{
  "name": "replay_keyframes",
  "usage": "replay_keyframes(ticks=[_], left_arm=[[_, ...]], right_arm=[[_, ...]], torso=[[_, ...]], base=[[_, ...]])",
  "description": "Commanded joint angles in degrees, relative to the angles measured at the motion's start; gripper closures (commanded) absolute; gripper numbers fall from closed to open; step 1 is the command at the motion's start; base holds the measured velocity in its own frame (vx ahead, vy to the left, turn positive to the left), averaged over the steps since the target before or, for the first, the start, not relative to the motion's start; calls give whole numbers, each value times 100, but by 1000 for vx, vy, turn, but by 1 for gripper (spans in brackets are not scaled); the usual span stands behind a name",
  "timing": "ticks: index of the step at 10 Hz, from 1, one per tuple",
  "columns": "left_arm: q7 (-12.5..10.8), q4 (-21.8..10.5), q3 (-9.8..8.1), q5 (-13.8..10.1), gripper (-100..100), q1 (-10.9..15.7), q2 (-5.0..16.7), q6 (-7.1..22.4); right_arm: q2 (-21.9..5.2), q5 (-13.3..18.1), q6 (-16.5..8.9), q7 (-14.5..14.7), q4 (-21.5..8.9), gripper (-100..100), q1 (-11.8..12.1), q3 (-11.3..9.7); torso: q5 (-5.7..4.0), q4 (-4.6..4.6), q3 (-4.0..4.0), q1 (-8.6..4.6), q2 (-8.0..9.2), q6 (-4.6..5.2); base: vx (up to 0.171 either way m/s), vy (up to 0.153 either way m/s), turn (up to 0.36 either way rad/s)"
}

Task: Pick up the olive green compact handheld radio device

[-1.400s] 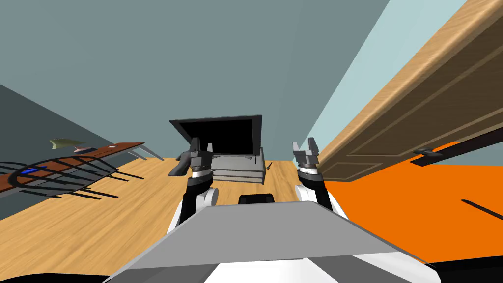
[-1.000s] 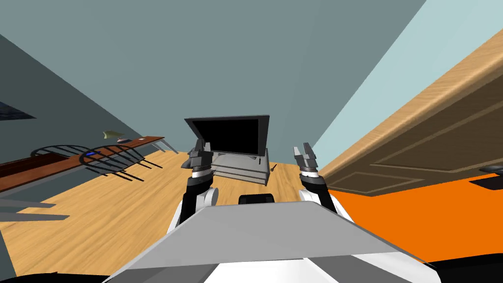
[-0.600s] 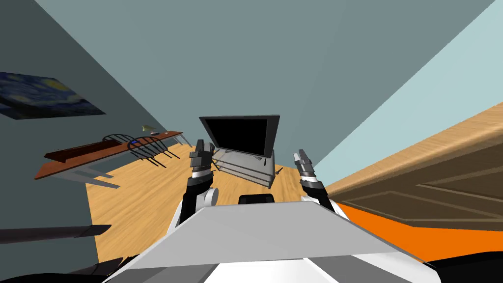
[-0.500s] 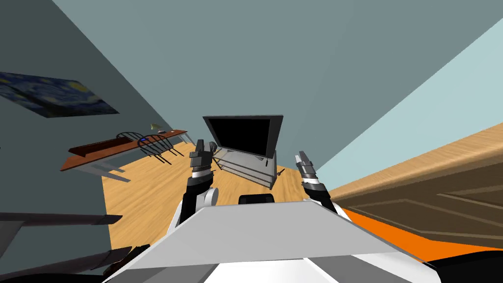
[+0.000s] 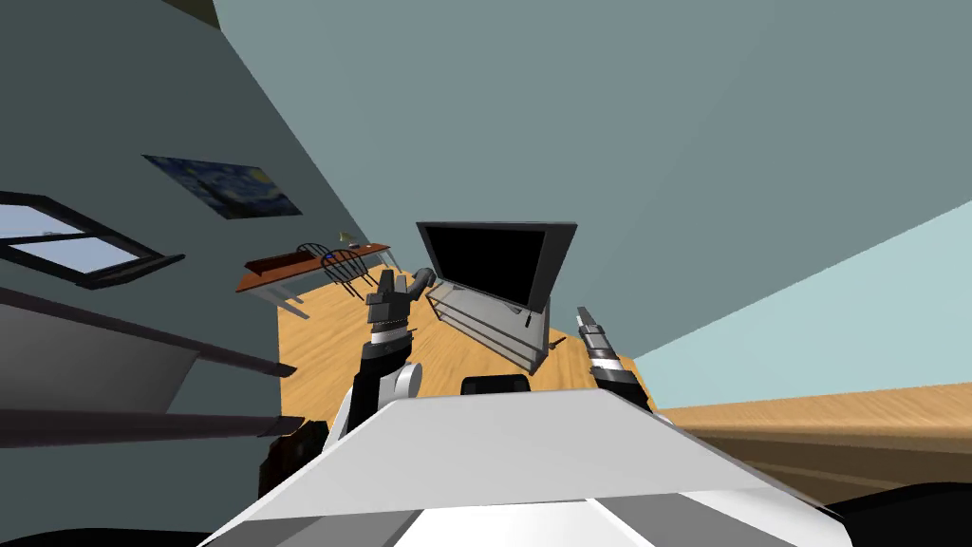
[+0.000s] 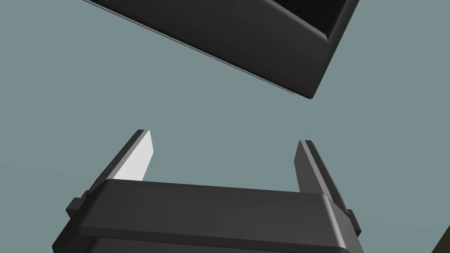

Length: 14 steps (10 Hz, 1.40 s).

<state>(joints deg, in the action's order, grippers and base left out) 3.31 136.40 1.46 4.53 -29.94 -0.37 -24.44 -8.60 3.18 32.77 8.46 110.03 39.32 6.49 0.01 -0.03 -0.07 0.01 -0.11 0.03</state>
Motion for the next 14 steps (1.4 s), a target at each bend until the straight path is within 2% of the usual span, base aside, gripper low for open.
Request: replay_keyframes(ticks=[1, 2, 3, 5, 6, 7, 8, 10, 11, 12, 13, 14], left_arm=[[0, 0, 0, 0, 0, 0, 0, 0], [0, 0, 1, 0, 0, 1, 0, 0], [0, 0, 0, 0, 0, 1, 0, 0], [0, 0, 0, 0, 0, 0, 0, 0], [0, 0, 0, 0, 0, 0, 0, 0], [0, 0, 0, 0, 0, -1, 0, 0], [0, 0, 0, 0, 0, 0, 0, 0], [0, 0, 0, 0, 0, 0, 0, 0], [0, 0, 0, 0, 0, 0, 0, 0], [0, 0, -1, 0, 0, -1, 0, 0], [0, 0, 0, 0, 0, 0, 0, 0], [0, 0, -1, 0, 0, -1, 0, 0]], right_arm=[[-51, -34, -24, 231, -259, -100, 115, 56], [-78, -56, -60, 420, -429, -100, 205, 91], [-78, -56, -60, 448, -476, -100, 205, 91], [-122, -105, -139, 832, -851, -100, 372, 157], [-122, -105, -139, 896, -936, -100, 372, 157], [-139, -132, -181, 1108, -1159, -100, 447, 188], [-139, -132, -181, 1124, -1177, -100, 447, 188], [-166, -187, -274, 1516, -1637, -100, 575, 244], [-166, -187, -274, 1588, -1679, -100, 575, 244], [-177, -216, -325, 1800, -1833, -100, 627, 269], [-177, -216, -325, 1820, -1938, -100, 627, 269], [-187, -246, -377, 2046, -2097, -100, 672, 292]], torso=[[0, 0, 0, 0, 0, 0], [0, 0, 0, 2, -1, -4], [0, -1, -3, -1, -6, -3], [0, -1, -3, 0, -6, -2], [0, -2, -6, 0, -11, -3], [1, -2, -5, 0, -8, 2], [0, -1, -4, 0, -7, -3], [0, -1, -3, 1, -6, -1], [0, -2, -7, -1, -12, -2], [0, -2, -6, -1, -11, 3], [0, -2, -6, -1, -11, -2], [1, -2, -3, 0, -5, 5]], base=[[32, 3, 333], [52, -5, 444], [40, -14, 180], [52, -6, 367], [48, -8, 217], [41, -9, 369], [28, -16, 175], [55, -10, 384], [54, -24, 188], [47, -16, 359], [34, -19, 156], [38, -19, 291]])
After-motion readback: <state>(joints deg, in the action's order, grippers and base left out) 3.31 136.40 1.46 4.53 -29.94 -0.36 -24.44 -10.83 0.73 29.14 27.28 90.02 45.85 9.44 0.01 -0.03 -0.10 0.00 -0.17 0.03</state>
